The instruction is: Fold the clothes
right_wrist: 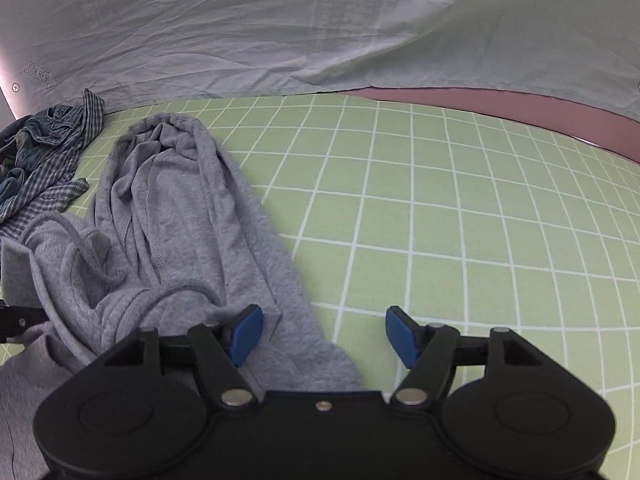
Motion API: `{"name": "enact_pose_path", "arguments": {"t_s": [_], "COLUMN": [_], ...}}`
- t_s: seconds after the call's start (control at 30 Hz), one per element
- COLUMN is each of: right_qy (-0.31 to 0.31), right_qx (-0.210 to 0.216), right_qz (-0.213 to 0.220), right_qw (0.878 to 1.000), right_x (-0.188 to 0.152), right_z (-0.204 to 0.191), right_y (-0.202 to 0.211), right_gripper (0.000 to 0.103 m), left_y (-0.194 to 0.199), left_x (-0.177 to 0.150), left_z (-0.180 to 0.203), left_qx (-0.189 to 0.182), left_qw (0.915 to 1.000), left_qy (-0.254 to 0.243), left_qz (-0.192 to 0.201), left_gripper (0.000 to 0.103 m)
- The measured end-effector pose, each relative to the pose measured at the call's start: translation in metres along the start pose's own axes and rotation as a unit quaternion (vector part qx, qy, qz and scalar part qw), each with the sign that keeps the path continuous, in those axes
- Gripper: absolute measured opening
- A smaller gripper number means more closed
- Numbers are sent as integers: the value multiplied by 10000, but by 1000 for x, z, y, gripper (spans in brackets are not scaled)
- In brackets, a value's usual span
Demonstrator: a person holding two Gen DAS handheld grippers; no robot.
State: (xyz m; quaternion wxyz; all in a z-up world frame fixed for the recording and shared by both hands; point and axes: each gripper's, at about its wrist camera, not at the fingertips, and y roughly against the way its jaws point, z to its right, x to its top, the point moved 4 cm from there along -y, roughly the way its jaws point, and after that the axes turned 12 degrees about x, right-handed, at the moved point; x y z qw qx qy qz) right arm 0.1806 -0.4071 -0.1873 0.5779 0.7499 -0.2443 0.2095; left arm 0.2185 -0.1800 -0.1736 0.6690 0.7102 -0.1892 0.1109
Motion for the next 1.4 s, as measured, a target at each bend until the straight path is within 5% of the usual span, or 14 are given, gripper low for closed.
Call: {"name": "enact_pose_path", "arguments": {"t_s": [0.1, 0.2, 0.4, 0.7, 0.8, 0.87, 0.97, 1.1, 1.23, 1.27, 1.3, 1.33, 1.4], "right_qy": [89, 298, 319, -59, -134, -96, -201, -453, -744, -795, -846, -861, -904], "right_qx": [151, 242, -226, -1363, -1543, -1729, -1859, -1927, -1919, -1889, -1859, -1852, -1847], "right_qz": [-36, -117, -1, 595, 544, 616, 635, 594, 430, 391, 352, 351, 379], "right_qw": [9998, 9992, 9992, 9889, 9864, 9830, 9803, 9784, 9776, 9780, 9783, 9783, 9779], "right_x": [4, 9, 34, 101, 104, 93, 67, 25, -19, -27, -35, -41, -50], "right_z": [0, -4, 22, 103, 107, 97, 87, 78, 72, 70, 68, 65, 59], "right_y": [-1, -3, -16, -14, -10, 2, 25, 60, 90, 96, 101, 107, 120], "right_gripper": [58, 0, 0, 0, 15, 54, 80, 93, 96, 96, 96, 96, 96], "left_y": [-3, -3, -4, -1, 6, 11, 22, 33, 38, 39, 41, 42, 54], "left_x": [5, 12, 33, 75, 77, 76, 63, 42, 24, 20, 16, 13, 7], "left_z": [2, 5, 9, 20, 28, 30, 23, 26, 34, 36, 37, 39, 35], "left_qx": [-17, -112, -339, -412, -262, -214, -319, -480, -706, -636, -565, -494, -538], "left_qw": [9999, 9996, 9991, 9978, 9972, 9970, 9976, 9967, 9952, 9952, 9951, 9949, 9940], "left_qy": [-116, -191, -240, -253, -372, -404, -328, -495, -620, -688, -755, -823, -852], "left_qz": [-101, -159, -93, 454, 587, 629, 518, 431, 287, 297, 306, 316, 438], "left_gripper": [43, 26, 16, 20, 28, 33, 41, 52, 51, 44, 20, 8, 6]}}
